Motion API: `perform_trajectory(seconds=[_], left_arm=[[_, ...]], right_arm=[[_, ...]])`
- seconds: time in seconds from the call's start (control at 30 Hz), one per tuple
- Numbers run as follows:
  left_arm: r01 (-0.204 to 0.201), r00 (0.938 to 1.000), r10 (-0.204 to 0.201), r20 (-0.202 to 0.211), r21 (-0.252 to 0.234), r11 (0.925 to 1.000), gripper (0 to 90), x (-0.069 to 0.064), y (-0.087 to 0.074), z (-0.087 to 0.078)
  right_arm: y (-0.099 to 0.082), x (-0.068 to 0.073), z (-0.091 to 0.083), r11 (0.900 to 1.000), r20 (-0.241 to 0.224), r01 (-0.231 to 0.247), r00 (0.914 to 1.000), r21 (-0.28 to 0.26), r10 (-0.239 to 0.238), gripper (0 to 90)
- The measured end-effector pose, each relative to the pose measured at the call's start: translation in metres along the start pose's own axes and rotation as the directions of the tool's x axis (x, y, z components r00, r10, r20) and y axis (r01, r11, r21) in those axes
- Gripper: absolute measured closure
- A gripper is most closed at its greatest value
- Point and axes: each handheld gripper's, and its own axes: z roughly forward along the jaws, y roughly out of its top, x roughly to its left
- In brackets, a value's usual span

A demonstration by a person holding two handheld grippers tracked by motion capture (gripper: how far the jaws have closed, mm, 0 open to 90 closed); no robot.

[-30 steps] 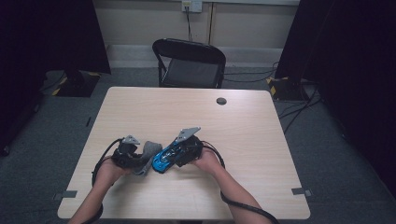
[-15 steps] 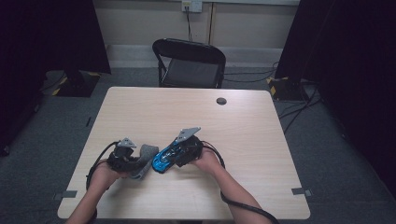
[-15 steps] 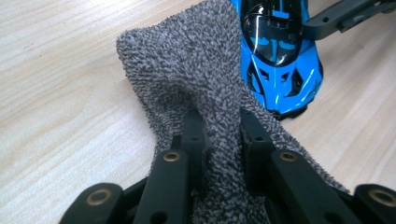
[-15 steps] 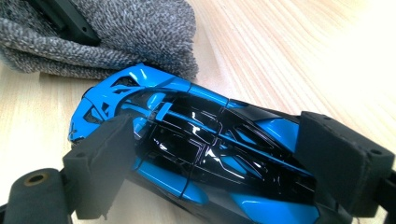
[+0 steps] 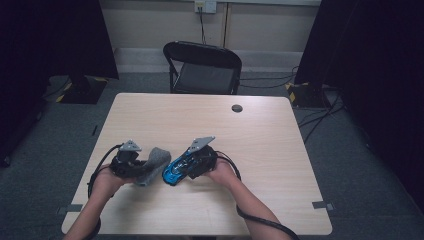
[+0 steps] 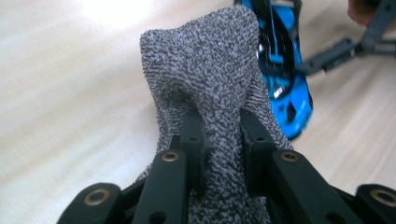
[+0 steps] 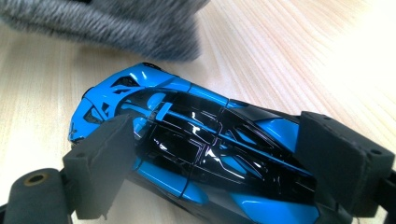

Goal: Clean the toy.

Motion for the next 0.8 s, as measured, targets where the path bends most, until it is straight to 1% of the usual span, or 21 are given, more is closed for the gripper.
perform_trajectory(seconds=[0.03, 0.13, 0.2, 0.3, 0.37, 0.47, 0.6, 0.63, 0.67, 0.7, 0.73, 0.77, 0.8], left_arm=[[0.007, 1.0000, -0.007, -0.005, -0.004, 1.0000, 74.3, 0.001, 0.004, 0.001], [0.003, 0.9998, -0.003, -0.017, -0.019, 0.9998, 74.4, 0.006, 0.015, 0.005], [-0.002, 0.9998, 0.002, -0.018, -0.021, 0.9998, 74.3, 0.008, 0.023, 0.010], [-0.020, 0.9994, 0.019, -0.030, -0.021, 0.9996, 74.2, 0.011, 0.034, 0.021], [-0.018, 0.9993, 0.017, -0.034, -0.026, 0.9995, 74.2, 0.012, 0.041, 0.029], [-0.030, 0.9990, 0.029, -0.035, -0.020, 0.9994, 74.2, 0.013, 0.051, 0.042], [-0.036, 0.9986, 0.035, -0.039, -0.023, 0.9991, 74.3, 0.013, 0.059, 0.056], [-0.046, 0.9983, 0.045, -0.036, -0.015, 0.9988, 74.3, 0.014, 0.061, 0.060], [-0.042, 0.9983, 0.042, -0.040, -0.011, 0.9990, 74.3, 0.013, 0.063, 0.064], [-0.053, 0.9977, 0.052, -0.042, -0.007, 0.9986, 74.3, 0.014, 0.065, 0.067], [-0.054, 0.9980, 0.054, -0.034, 0.000, 0.9985, 74.3, 0.014, 0.067, 0.071], [-0.060, 0.9975, 0.060, -0.039, -0.004, 0.9982, 74.3, 0.013, 0.068, 0.074], [-0.075, 0.9963, 0.076, -0.040, 0.011, 0.9971, 74.3, 0.012, 0.070, 0.078]], right_arm=[[0.000, 0.000, 0.000, 1.0000, 0.000, 0.000, 1.0000, 0.000, 0.000, 12.1], [0.000, 0.000, 0.000, 1.0000, 0.000, 0.001, 1.0000, -0.001, -0.001, 12.1], [0.000, 0.000, 0.000, 1.0000, 0.002, 0.001, 1.0000, -0.004, -0.001, 12.1], [0.000, 0.000, 0.000, 1.0000, 0.001, 0.001, 1.0000, -0.004, -0.001, 12.1], [0.000, 0.000, 0.000, 1.0000, 0.001, 0.000, 1.0000, -0.003, 0.000, 12.2], [-0.001, 0.000, 0.000, 1.0000, -0.001, 0.001, 1.0000, -0.007, -0.001, 12.1], [-0.001, 0.000, 0.000, 1.0000, -0.001, 0.002, 1.0000, -0.009, -0.002, 12.2], [-0.001, 0.000, 0.000, 1.0000, -0.001, 0.002, 1.0000, -0.009, -0.002, 12.1], [-0.001, 0.000, 0.000, 0.9999, -0.001, 0.002, 1.0000, -0.010, -0.002, 12.1], [-0.001, 0.000, 0.000, 1.0000, -0.001, 0.002, 1.0000, -0.010, -0.002, 12.2], [-0.001, 0.000, 0.000, 1.0000, -0.002, 0.001, 1.0000, -0.009, -0.001, 12.2], [-0.001, 0.000, 0.000, 0.9999, -0.002, 0.003, 1.0000, -0.011, -0.003, 12.1], [-0.001, 0.000, 0.000, 0.9999, -0.001, 0.003, 1.0000, -0.012, -0.003, 12.2]])
